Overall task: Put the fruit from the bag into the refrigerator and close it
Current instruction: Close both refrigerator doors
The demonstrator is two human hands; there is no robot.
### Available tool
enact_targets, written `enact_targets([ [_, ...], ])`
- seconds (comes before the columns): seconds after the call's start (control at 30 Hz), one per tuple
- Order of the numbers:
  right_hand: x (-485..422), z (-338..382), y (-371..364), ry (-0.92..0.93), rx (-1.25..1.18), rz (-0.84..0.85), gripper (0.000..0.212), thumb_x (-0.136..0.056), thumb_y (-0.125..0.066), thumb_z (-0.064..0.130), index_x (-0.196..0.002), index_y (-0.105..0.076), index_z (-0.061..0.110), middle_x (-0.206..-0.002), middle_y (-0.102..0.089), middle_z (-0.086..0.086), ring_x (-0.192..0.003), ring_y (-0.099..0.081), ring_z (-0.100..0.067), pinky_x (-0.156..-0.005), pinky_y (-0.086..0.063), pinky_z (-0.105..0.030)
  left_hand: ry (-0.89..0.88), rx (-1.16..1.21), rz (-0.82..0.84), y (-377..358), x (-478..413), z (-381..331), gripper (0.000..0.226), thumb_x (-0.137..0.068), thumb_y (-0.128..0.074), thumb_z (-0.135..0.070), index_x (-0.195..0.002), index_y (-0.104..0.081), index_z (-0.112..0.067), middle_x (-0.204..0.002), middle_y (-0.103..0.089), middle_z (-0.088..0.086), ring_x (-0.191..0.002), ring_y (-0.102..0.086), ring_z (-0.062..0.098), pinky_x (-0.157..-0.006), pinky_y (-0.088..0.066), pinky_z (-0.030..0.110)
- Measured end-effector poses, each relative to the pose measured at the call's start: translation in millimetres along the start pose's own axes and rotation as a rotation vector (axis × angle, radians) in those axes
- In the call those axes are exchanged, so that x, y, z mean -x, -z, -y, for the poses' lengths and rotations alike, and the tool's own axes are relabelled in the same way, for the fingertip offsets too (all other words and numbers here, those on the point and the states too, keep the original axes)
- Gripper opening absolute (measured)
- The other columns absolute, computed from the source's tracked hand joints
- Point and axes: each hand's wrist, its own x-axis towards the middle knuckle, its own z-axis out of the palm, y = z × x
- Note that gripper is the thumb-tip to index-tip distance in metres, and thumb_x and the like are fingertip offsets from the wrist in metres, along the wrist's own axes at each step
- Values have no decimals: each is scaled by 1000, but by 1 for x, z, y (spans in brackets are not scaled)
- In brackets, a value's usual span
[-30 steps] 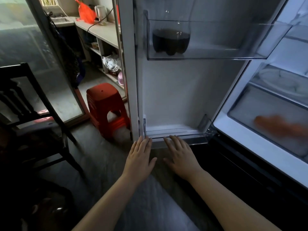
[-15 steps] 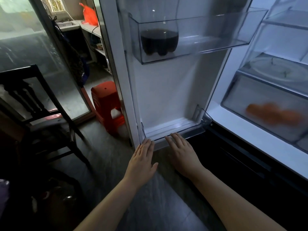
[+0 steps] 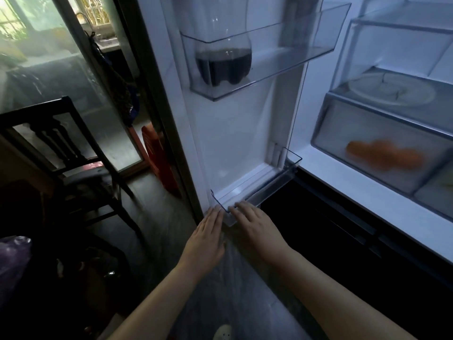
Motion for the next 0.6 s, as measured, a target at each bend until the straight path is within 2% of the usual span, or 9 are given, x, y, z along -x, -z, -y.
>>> enact_targets([
  [0.13, 22, -7, -2, 3, 12, 34, 63, -81, -65, 33, -137, -43, 13, -141, -45, -12, -136, -36, -27, -107, -37, -41, -17, 52, -3, -5, 8, -20, 76, -96, -41, -34, -144, 18, -21, -151, 29, -7, -140, 21, 5, -115, -3, 22],
  [0.3, 52, -21, 7, -33, -8, 31, 64, -78, -68, 30, -135, -45, 11, -142, -45, -11, -136, -35, -25, -108, -36, -38, -65, 66, 31, -11, 15, -53, 77, -96, -41, -28, -147, 15, -17, -153, 27, -5, -141, 20, 7, -116, -7, 23],
  [0.4, 71, -31, 15, -31, 12, 1, 58, -82, -58, 27, -136, -46, 8, -143, -44, -12, -136, -36, -26, -109, -35, -37, -78, 82, 53, -21, 16, -72, 80, -95, -43, -28, -145, 18, -17, -152, 31, -5, -141, 22, 7, -117, -8, 25],
  [0.5, 89, -38, 28, -53, 41, -35, 58, -81, -41, 30, -133, -50, 6, -141, -47, -13, -132, -41, -28, -109, -27, -37, -107, 70, 62, -29, 16, -91, 78, -94, -41, -29, -147, 15, -14, -152, 29, -3, -141, 23, 9, -118, -10, 27],
  [0.6, 105, -46, 37, -89, 9, -37, 63, -85, -48, 30, -142, -37, 5, -151, -30, -12, -140, -26, -27, -113, -9, -35, -120, 45, 93, -33, 17, -115, 76, -95, -41, -30, -149, 9, -11, -154, 23, 0, -142, 21, 11, -118, -9, 30],
])
